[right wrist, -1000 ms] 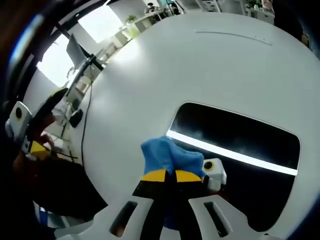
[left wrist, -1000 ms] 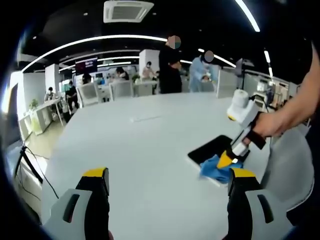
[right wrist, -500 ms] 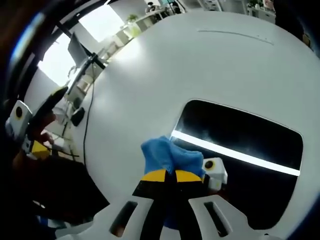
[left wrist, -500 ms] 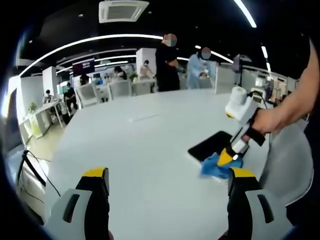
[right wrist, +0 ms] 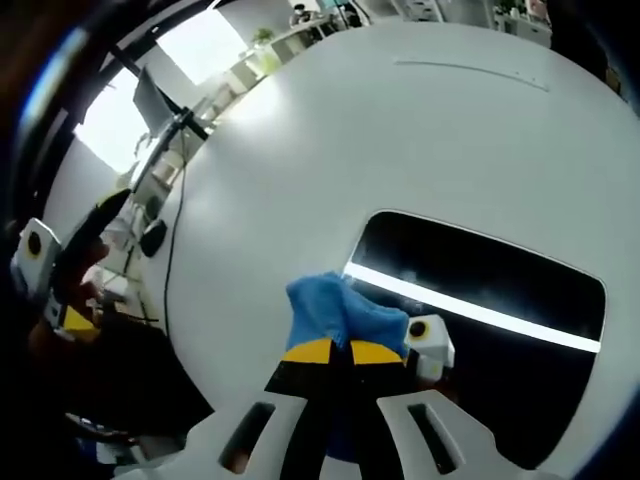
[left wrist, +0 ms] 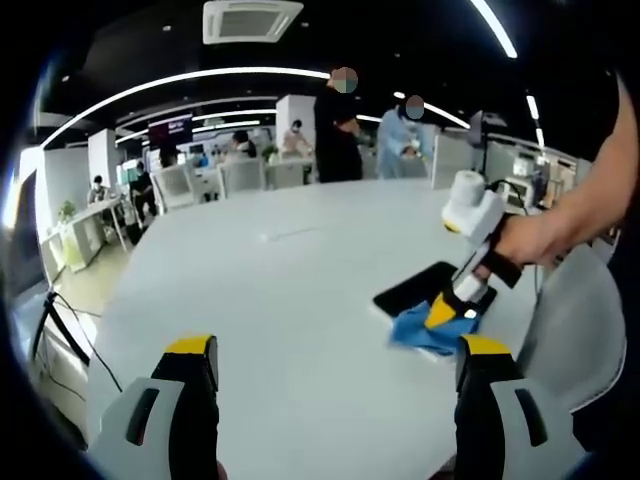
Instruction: Wipe the mirror surface with the cleaning cloth until all visible marks leave the cleaned area.
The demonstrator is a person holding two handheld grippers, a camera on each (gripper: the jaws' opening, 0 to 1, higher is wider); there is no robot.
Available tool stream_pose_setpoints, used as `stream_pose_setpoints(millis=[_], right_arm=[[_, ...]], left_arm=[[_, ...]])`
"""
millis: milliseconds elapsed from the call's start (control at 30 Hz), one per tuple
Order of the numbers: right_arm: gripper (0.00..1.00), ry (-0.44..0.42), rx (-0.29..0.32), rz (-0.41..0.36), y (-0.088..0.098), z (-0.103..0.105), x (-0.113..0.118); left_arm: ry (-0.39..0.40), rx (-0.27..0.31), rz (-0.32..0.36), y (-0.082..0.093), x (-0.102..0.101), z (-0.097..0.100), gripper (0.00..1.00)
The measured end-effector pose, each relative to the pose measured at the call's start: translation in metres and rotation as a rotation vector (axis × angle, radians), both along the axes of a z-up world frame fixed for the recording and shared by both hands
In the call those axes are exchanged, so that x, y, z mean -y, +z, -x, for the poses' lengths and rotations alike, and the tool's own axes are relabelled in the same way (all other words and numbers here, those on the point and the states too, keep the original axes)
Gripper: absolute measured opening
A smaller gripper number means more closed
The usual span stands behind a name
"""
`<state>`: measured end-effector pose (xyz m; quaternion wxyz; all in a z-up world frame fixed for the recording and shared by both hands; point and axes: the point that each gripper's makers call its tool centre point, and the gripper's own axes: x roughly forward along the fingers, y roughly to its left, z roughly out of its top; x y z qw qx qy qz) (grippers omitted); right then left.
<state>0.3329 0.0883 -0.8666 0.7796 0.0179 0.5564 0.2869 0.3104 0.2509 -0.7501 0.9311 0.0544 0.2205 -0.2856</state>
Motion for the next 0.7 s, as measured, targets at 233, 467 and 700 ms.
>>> stream_pose_setpoints(millis=[233, 467, 700], right_arm=[[0.00, -0.005, -0.001, -0.001, -0.001, -0.009, -0.001], [0.00, -0.011, 0.008, 0.004, -0.003, -0.023, 0.001], [0.00, -0.001, 0.024, 0.018, -0.002, -0.034, 0.000]], left_arm=[[0.013, -0.001, 0.000, -0.001, -0.003, 0.000, 1.00], [0.016, -0.007, -0.010, -0.003, -0.003, 0.001, 1.00], [0.024, -0.007, -0.015, -0.004, -0.007, 0.000, 1.00]])
